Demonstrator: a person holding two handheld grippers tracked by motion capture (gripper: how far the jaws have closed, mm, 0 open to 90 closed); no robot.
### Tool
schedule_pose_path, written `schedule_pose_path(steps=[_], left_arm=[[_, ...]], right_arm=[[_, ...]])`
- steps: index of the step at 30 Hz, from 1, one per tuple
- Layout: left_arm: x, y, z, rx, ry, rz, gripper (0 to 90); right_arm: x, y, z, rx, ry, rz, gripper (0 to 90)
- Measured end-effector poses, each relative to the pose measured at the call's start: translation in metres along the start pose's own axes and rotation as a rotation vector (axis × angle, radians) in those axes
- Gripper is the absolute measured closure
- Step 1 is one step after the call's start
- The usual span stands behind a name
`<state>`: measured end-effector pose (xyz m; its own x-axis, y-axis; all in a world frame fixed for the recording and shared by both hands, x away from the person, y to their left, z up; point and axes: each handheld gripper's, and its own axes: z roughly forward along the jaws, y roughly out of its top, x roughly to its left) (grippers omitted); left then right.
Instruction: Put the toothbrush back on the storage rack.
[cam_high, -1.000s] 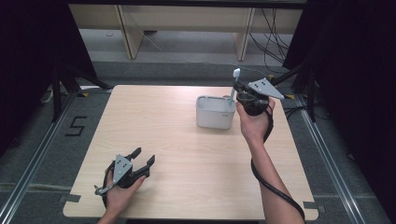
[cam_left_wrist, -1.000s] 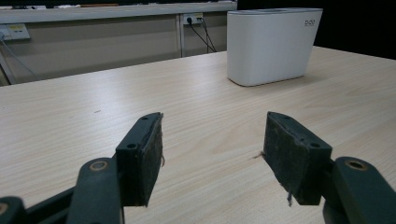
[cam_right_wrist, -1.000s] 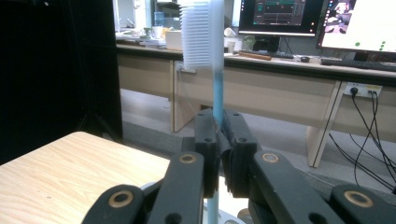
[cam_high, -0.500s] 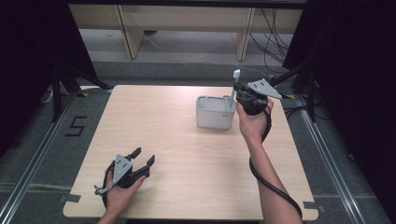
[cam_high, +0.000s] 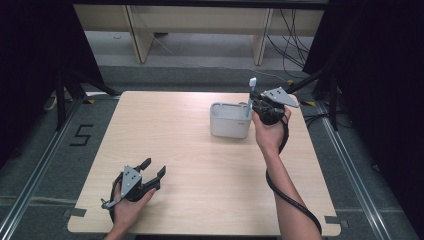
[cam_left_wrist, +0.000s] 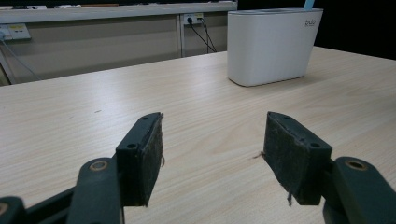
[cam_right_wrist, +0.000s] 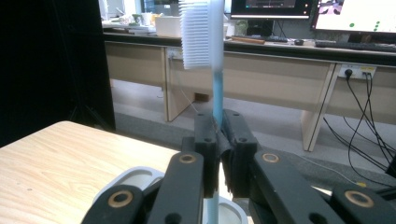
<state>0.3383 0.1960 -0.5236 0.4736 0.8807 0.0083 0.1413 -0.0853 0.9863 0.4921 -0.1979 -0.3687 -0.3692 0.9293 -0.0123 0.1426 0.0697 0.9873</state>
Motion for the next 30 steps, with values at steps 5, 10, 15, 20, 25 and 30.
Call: schedule_pose_path(steps=[5,10,15,20,25,30], left_arm=[[0.000,0.000,0.000,0.000,0.000,-0.001,37.0],[0.000,0.000,0.000,-0.001,-0.001,-0.001,37.0],[0.000,0.000,0.000,-0.001,0.000,-0.001,37.0],[0.000,0.000,0.000,-0.001,-0.001,-0.001,37.0],[0.000,0.000,0.000,-0.001,-0.001,-0.002,37.0],[0.000,0.000,0.000,0.000,-0.002,-0.002,37.0]], right_arm=[[0.000,-0.005,0.004,0.008,0.006,0.015,85.6],[-0.002,-0.010,0.005,0.022,-0.009,0.013,85.6],[-0.003,-0.016,0.008,0.033,-0.008,0.011,85.5],[-0.004,-0.020,0.011,0.048,-0.010,0.022,85.5],[-0.005,-0.026,0.013,0.059,-0.010,0.031,85.5],[-0.006,-0.030,0.014,0.076,-0.014,0.026,85.4]])
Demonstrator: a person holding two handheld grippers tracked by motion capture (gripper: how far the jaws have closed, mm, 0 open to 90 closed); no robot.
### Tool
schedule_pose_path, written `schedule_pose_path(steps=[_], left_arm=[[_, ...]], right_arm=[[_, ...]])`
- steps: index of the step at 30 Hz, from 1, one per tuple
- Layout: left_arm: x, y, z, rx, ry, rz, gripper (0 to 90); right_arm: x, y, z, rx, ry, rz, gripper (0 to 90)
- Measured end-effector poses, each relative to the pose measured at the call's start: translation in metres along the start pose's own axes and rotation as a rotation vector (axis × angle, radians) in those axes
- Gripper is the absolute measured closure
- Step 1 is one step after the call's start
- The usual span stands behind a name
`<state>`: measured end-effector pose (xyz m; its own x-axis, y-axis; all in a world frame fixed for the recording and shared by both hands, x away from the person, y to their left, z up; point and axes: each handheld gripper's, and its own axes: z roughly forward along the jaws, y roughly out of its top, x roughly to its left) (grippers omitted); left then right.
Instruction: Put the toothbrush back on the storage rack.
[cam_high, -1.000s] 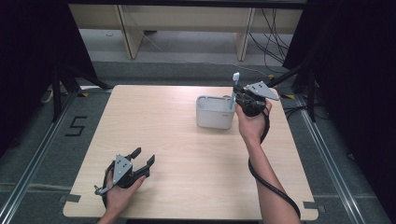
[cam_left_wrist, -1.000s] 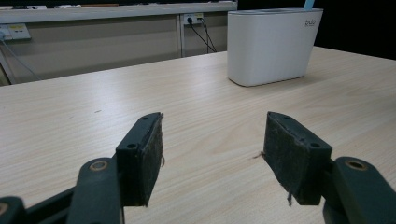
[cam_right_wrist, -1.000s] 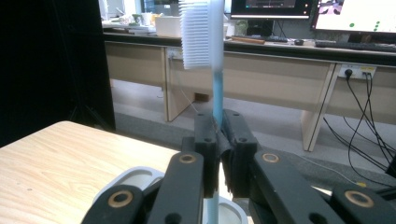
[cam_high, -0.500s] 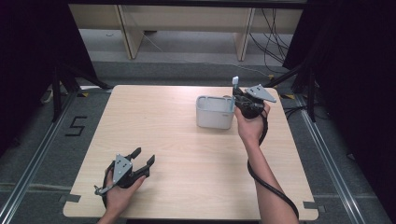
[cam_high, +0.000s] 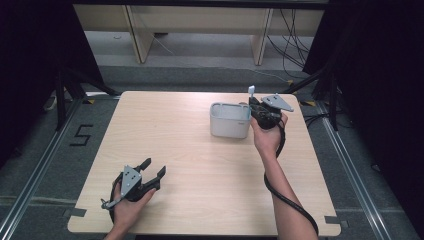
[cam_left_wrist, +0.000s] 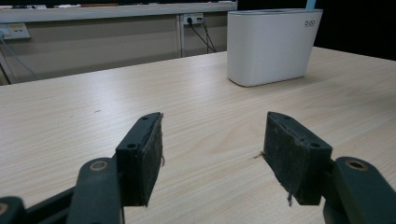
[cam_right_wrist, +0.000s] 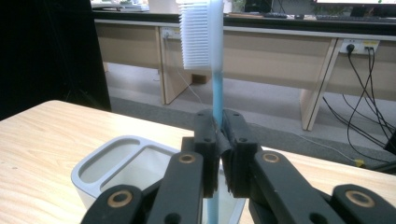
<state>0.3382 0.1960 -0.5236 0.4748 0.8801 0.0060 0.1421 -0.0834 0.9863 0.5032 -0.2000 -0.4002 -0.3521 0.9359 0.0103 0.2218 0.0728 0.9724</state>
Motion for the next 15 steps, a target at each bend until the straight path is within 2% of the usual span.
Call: schedule_pose_path(steps=[1,2,7,9,10,12,15], left_arm=[[0.000,0.000,0.000,0.000,0.000,0.000,37.0],[0.000,0.000,0.000,0.000,0.000,-0.001,37.0],[0.000,0.000,0.000,0.002,0.001,-0.001,37.0],[0.000,0.000,0.000,0.001,0.001,-0.002,37.0],[0.000,0.000,0.000,0.001,0.001,-0.001,37.0],[0.000,0.000,0.000,0.001,0.000,-0.001,37.0],[0.000,0.000,0.000,0.001,0.000,-0.001,37.0]], right_arm=[[0.000,-0.001,0.001,-0.004,-0.002,-0.005,85.4],[0.001,-0.001,0.001,0.000,-0.002,0.013,85.4],[0.000,-0.005,0.003,0.007,-0.004,-0.006,85.4],[0.002,-0.008,0.004,0.017,0.002,0.010,85.4],[0.001,-0.009,0.004,0.017,-0.003,-0.007,85.4],[0.002,-0.012,0.006,0.027,0.002,0.008,85.4],[0.001,-0.016,0.007,0.034,0.003,0.000,85.3]])
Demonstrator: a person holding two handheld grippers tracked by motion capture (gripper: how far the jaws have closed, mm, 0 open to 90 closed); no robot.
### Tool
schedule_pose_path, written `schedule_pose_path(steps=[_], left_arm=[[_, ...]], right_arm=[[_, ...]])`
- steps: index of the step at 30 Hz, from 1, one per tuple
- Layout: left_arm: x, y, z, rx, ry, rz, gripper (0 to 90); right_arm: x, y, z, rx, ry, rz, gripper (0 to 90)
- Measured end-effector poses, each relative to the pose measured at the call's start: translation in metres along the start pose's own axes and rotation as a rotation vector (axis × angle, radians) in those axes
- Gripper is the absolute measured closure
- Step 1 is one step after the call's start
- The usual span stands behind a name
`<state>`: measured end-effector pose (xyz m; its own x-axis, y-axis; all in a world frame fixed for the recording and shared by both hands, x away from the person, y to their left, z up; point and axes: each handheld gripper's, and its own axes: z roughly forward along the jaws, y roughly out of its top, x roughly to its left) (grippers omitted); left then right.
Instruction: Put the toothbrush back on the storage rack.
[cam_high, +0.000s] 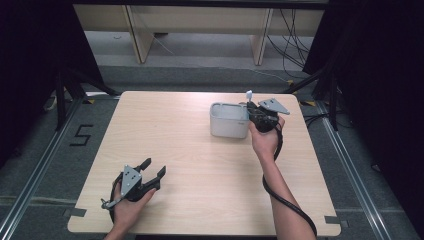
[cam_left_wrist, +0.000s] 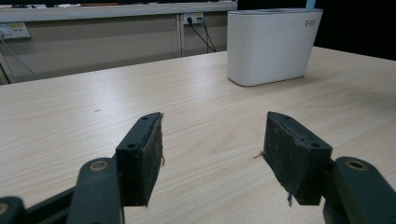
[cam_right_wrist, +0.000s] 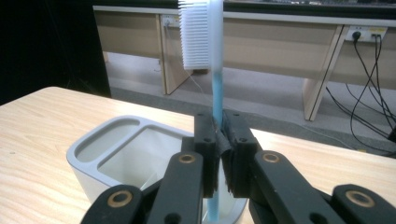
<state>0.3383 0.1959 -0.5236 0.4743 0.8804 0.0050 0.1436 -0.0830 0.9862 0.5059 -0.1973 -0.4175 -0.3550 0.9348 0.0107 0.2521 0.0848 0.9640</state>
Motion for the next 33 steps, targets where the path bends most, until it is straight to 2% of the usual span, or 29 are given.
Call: schedule_pose_path(steps=[1,2,3,4,5,7,8,10,12,13,16,17,18,24,33], left_arm=[[0.000,0.000,0.000,0.000,0.000,0.001,37.0],[0.000,0.000,0.000,0.000,0.000,0.000,37.0],[0.000,0.000,0.000,0.000,0.000,0.000,37.0],[0.000,0.000,0.000,0.000,0.000,0.000,37.0],[0.000,0.000,0.000,0.000,0.000,0.000,37.0],[0.000,0.000,0.000,0.000,0.000,0.001,37.0],[0.000,0.000,0.000,0.000,-0.001,0.001,37.0],[0.000,0.000,0.000,0.000,0.000,0.001,37.0],[0.000,0.000,0.000,-0.001,0.000,0.001,37.0],[0.000,0.000,0.000,0.000,0.000,0.001,37.0],[0.000,0.000,0.000,0.000,0.000,0.001,37.0],[0.000,0.000,0.000,0.001,0.000,0.000,37.0],[0.000,0.000,0.000,0.000,0.000,0.000,37.0],[0.000,0.000,0.000,0.000,0.000,0.000,37.0],[0.000,0.000,0.000,0.000,0.001,0.000,37.0]], right_arm=[[0.001,-0.001,0.000,0.012,-0.002,0.014,85.3],[-0.001,-0.002,0.001,0.008,0.002,0.001,85.3],[0.000,-0.003,0.001,0.016,-0.003,0.020,85.3],[-0.001,-0.004,0.002,0.012,0.001,0.003,85.3],[0.001,-0.005,0.002,0.021,-0.007,0.032,85.2],[-0.003,-0.007,0.003,0.017,0.005,-0.006,85.1],[0.000,-0.008,0.002,0.024,-0.008,0.031,85.1],[-0.002,-0.010,0.003,0.027,0.001,0.006,85.0],[0.000,-0.012,0.003,0.032,-0.006,0.029,84.8],[-0.001,-0.013,0.004,0.034,0.001,0.012,84.8],[-0.002,-0.015,0.005,0.038,0.004,0.004,84.7],[-0.001,-0.016,0.005,0.041,0.000,0.016,84.7],[-0.002,-0.017,0.005,0.030,-0.001,-0.003,84.7],[0.000,-0.018,0.006,0.041,-0.001,0.023,84.8],[-0.001,-0.019,0.005,0.039,-0.003,0.019,84.8]])
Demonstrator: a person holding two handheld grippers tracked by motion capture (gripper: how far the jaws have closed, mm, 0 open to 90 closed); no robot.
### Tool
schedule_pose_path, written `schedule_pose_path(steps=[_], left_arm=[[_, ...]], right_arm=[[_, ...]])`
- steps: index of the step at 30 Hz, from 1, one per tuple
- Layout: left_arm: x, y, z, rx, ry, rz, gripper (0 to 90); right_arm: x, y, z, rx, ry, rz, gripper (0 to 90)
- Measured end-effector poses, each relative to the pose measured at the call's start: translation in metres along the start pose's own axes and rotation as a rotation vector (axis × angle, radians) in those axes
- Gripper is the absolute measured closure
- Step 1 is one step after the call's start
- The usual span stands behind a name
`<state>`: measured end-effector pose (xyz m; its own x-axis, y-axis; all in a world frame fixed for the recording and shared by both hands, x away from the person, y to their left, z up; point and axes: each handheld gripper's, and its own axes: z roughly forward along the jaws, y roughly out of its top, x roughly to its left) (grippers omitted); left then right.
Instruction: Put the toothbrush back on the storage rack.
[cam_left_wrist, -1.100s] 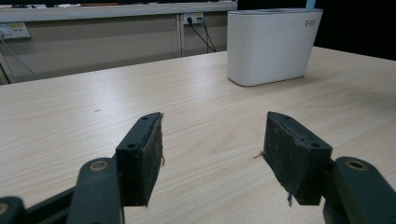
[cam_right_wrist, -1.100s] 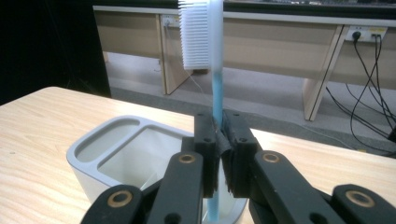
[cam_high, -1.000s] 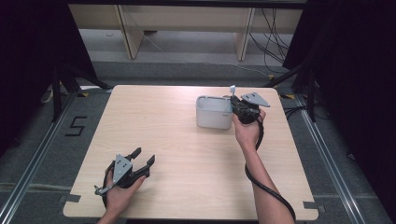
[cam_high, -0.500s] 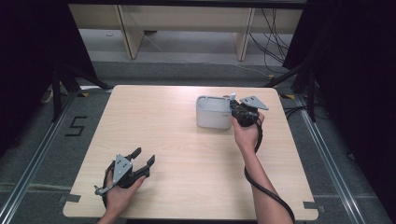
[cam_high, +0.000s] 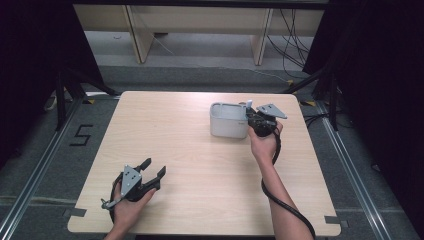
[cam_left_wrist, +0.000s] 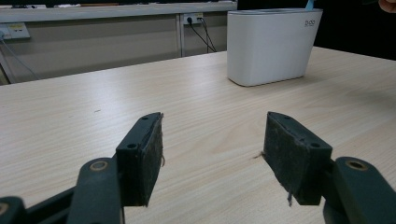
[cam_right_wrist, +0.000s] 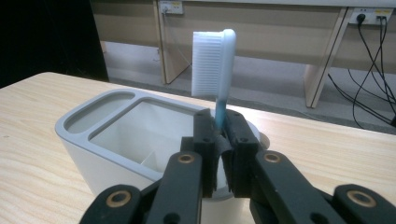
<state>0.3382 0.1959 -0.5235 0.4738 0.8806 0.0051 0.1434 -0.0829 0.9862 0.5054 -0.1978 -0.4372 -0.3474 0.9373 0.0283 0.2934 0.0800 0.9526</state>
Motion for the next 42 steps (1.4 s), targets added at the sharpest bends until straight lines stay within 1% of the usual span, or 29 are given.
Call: schedule_pose_path(steps=[4,5,8,11,12,13,14,15,17,18,19,21,23,24,25,27,28,29,30,31,32,33,34,37,38,39,40,41,42], left_arm=[[0.000,0.000,0.000,-0.001,0.000,0.001,37.0],[0.000,0.000,0.000,0.000,0.000,0.001,37.0],[0.000,0.000,0.000,-0.001,0.000,0.001,37.0],[0.000,0.000,0.000,0.000,-0.001,-0.001,37.1],[0.000,0.000,0.000,0.000,0.000,-0.001,37.1],[0.000,0.000,0.000,0.001,0.000,0.000,37.1],[0.000,0.000,0.000,0.001,0.000,0.000,37.1],[0.000,0.000,0.000,0.001,0.000,0.000,37.1],[0.000,0.000,0.000,0.000,0.000,0.001,37.1],[0.000,0.000,0.000,0.000,0.000,0.001,37.1],[0.000,0.000,0.000,0.000,0.001,0.000,37.1],[0.000,0.000,0.000,0.001,0.000,0.000,37.1],[0.000,0.000,0.000,0.001,0.000,-0.002,37.2],[0.000,0.000,0.000,0.002,0.000,-0.002,37.2],[0.000,0.000,0.000,0.001,0.000,-0.001,37.2],[0.000,0.000,0.000,0.001,0.000,-0.001,37.2],[0.000,0.000,0.000,0.001,0.001,-0.001,37.2],[0.000,0.000,0.000,0.001,0.001,-0.001,37.2],[0.000,0.000,0.000,0.001,0.001,-0.002,37.2],[0.000,0.000,0.000,0.001,0.001,-0.002,37.2],[0.000,0.000,0.000,0.001,0.001,-0.002,37.2],[0.000,0.000,0.000,0.001,0.001,-0.002,37.2],[0.000,0.000,0.000,0.001,0.001,-0.001,37.2],[0.000,0.000,0.000,0.001,0.002,-0.002,37.2],[0.000,0.000,0.000,0.001,0.002,-0.002,37.2],[0.000,0.000,0.000,0.001,0.003,-0.003,37.2],[0.000,0.000,0.000,0.001,0.003,-0.002,37.2],[0.000,0.000,0.000,0.001,0.003,-0.002,37.2],[0.000,0.000,0.000,0.001,0.004,-0.003,37.2]], right_arm=[[-0.002,-0.001,-0.001,0.000,0.001,-0.020,84.8],[0.001,-0.002,-0.001,0.010,-0.002,0.010,84.8],[-0.001,-0.002,0.000,0.000,0.005,-0.021,84.5],[0.000,-0.003,-0.002,0.009,0.006,0.021,82.6],[0.000,-0.003,-0.002,0.010,0.005,0.021,81.4],[-0.002,-0.003,-0.002,0.010,0.003,-0.003,79.8],[0.000,-0.003,-0.003,0.009,-0.004,0.018,77.3],[-0.001,-0.003,-0.002,0.009,-0.004,0.003,74.2],[0.000,-0.002,-0.004,0.009,-0.013,0.013,67.5],[-0.001,-0.001,-0.005,0.004,-0.027,-0.006,63.3],[0.002,-0.001,-0.006,0.014,-0.026,0.025,59.3],[0.000,0.000,-0.008,0.010,-0.039,-0.013,52.0],[0.001,0.000,-0.010,0.021,-0.040,-0.024,47.0],[0.002,0.000,-0.012,0.031,-0.041,-0.010,45.7],[0.001,0.000,-0.014,0.037,-0.043,-0.025,44.3],[0.001,-0.001,-0.017,0.051,-0.038,-0.007,41.0],[0.000,-0.002,-0.019,0.057,-0.040,-0.013,40.1],[0.000,-0.003,-0.020,0.053,-0.033,-0.002,39.1],[0.000,-0.004,-0.023,0.070,-0.033,0.007,38.1],[-0.001,-0.006,-0.024,0.064,-0.032,-0.005,37.3],[0.000,-0.008,-0.027,0.069,-0.023,0.006,36.7],[0.000,-0.009,-0.029,0.080,-0.019,0.002,36.2],[-0.001,-0.012,-0.031,0.077,-0.023,-0.014,36.0],[-0.002,-0.019,-0.039,0.090,-0.011,-0.018,35.0],[-0.001,-0.021,-0.042,0.093,-0.005,-0.008,34.6],[0.000,-0.023,-0.045,0.101,-0.013,-0.009,34.2],[0.000,-0.025,-0.047,0.101,0.009,-0.022,34.0],[0.001,-0.027,-0.051,0.112,0.011,-0.016,33.7],[0.001,-0.031,-0.053,0.102,0.021,-0.023,33.5]])
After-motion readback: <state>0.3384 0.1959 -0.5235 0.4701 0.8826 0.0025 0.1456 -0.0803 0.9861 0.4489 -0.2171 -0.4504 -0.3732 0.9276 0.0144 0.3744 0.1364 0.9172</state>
